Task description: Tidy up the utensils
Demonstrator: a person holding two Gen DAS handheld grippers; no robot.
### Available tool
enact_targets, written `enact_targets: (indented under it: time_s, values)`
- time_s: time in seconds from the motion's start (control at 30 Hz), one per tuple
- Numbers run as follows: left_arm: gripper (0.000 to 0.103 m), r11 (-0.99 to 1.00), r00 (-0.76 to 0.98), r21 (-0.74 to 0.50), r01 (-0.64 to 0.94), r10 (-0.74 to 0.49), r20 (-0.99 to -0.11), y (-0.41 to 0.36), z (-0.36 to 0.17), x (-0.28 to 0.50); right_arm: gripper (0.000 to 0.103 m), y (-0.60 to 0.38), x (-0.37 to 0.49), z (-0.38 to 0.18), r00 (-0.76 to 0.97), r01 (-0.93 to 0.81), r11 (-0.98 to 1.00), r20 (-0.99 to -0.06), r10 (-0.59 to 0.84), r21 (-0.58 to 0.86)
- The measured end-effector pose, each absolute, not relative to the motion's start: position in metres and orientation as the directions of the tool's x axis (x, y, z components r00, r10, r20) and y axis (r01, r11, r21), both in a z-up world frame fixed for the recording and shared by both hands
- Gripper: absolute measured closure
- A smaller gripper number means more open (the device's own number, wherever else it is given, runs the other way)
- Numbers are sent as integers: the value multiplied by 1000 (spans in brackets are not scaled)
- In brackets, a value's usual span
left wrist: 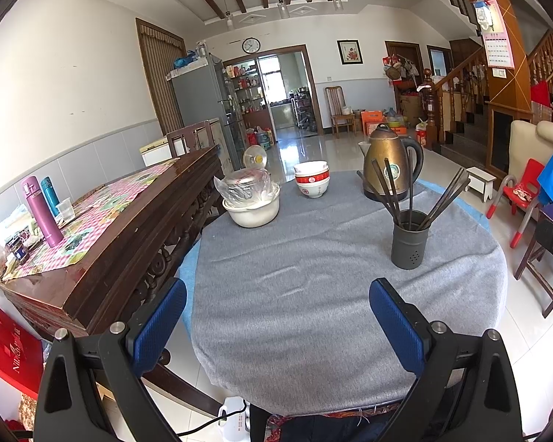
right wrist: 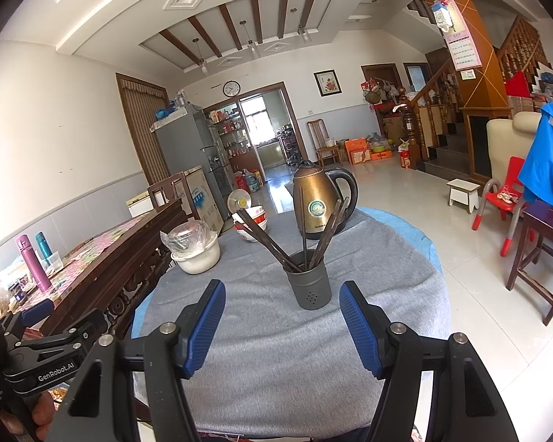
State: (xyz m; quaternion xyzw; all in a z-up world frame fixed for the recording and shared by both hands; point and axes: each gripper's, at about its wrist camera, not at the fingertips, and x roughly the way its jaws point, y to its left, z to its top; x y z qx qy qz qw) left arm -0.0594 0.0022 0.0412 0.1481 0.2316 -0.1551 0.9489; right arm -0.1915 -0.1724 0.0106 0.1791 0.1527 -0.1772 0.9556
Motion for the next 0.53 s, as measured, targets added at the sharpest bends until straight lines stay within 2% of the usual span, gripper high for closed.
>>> enact_targets:
  time_s: [0.4,0.53]
  values:
    - [4,908,836,204,365,-223,-502,0,40,-47,35,-177,-185,13,883,401,867,-378,-279,295]
    - [4,927,824,132,352,-239,-514,1,36,-25,35,-184,-175,15,874,419,864,-383,-300,279]
